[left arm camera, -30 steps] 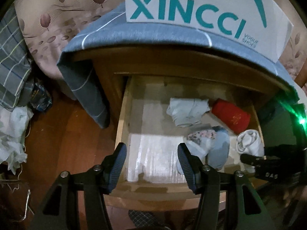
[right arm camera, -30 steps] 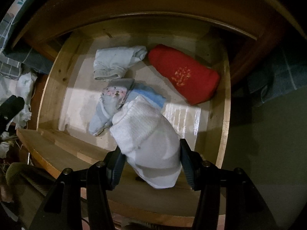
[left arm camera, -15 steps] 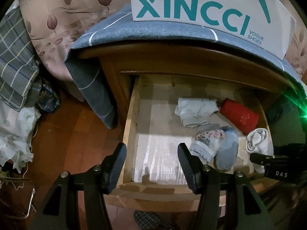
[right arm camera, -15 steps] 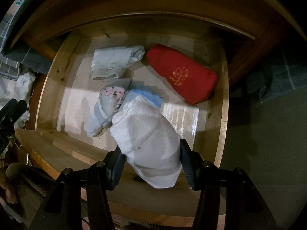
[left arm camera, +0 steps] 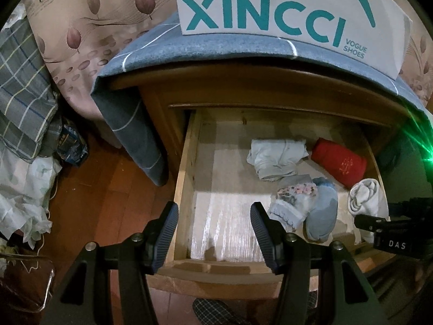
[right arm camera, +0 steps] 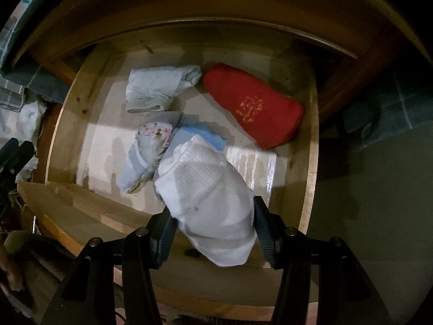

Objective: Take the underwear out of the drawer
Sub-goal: 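Move the left tool back over the open drawer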

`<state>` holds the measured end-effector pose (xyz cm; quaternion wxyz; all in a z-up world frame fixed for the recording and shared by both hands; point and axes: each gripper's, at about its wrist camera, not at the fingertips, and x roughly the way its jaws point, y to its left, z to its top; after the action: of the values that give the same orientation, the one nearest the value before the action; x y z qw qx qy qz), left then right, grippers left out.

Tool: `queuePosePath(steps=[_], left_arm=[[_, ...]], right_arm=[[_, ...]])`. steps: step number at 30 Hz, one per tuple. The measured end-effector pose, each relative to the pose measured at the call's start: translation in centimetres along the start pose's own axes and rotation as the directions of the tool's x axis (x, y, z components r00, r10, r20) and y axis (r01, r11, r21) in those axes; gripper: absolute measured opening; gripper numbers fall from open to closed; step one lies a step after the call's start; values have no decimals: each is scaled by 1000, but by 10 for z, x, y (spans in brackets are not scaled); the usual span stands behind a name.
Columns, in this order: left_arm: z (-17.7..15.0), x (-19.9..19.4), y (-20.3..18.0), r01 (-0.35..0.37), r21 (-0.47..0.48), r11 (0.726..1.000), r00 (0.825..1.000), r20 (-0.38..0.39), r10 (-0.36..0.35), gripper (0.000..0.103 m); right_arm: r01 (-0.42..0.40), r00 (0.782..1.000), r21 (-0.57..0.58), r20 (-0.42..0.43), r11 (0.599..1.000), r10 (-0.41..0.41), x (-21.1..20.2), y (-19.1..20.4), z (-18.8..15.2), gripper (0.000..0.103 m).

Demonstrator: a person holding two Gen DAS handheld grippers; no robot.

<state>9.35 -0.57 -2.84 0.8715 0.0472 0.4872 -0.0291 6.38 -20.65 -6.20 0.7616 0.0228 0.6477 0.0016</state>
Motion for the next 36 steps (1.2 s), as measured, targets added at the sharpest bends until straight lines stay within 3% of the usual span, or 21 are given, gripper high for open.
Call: queuePosePath(steps=[24,36], left_arm=[[0,7,0,-9,5,1000,999,-37,9,57],[0,11,1,4,0,1000,998,-59,-4,57]], right_arm=[[39,999,-16,-9,999,-39,2,3,1,51],[45,998,-13,33,999,-44,-6,3,1,51]])
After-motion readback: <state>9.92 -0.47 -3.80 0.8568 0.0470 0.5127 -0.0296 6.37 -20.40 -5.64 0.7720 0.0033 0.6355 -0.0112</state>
